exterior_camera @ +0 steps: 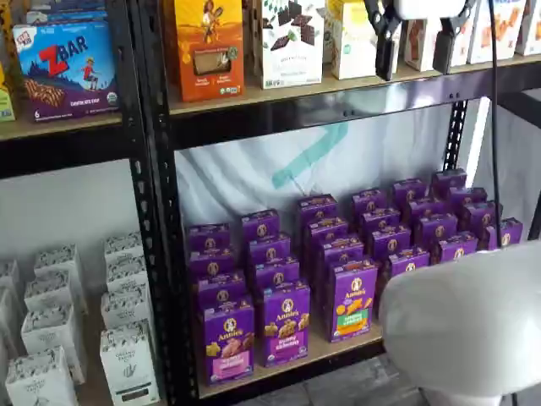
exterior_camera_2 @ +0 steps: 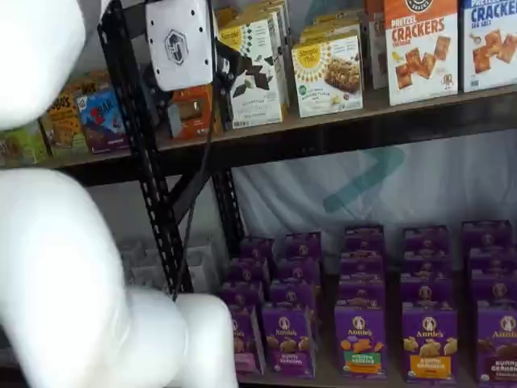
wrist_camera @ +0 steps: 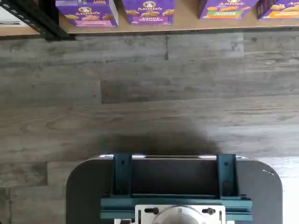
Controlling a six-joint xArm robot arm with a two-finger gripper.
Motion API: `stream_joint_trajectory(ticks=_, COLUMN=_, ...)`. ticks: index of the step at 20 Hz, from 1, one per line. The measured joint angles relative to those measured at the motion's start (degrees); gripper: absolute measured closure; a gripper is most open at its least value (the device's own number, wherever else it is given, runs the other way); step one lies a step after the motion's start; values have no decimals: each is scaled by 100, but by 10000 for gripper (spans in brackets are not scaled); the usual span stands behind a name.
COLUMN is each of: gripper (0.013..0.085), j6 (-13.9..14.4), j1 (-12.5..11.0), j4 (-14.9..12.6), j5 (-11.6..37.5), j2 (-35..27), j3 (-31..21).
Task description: Pick up the purple box with a pink patch in the middle, on the bottom shelf, the first box from the left
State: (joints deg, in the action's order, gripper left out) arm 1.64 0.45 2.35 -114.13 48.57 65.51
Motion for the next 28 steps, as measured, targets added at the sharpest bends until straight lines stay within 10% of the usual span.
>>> stream_joint_trajectory(ticks=14, gripper=130, j6=-30, j1=-61, j4=114, j5=369, j2=118, j3=-339)
stream_joint_trajectory(ticks=28, gripper=130, j6=40, j1=69, j4=150, j5=1826, j2=439, j3=-1991)
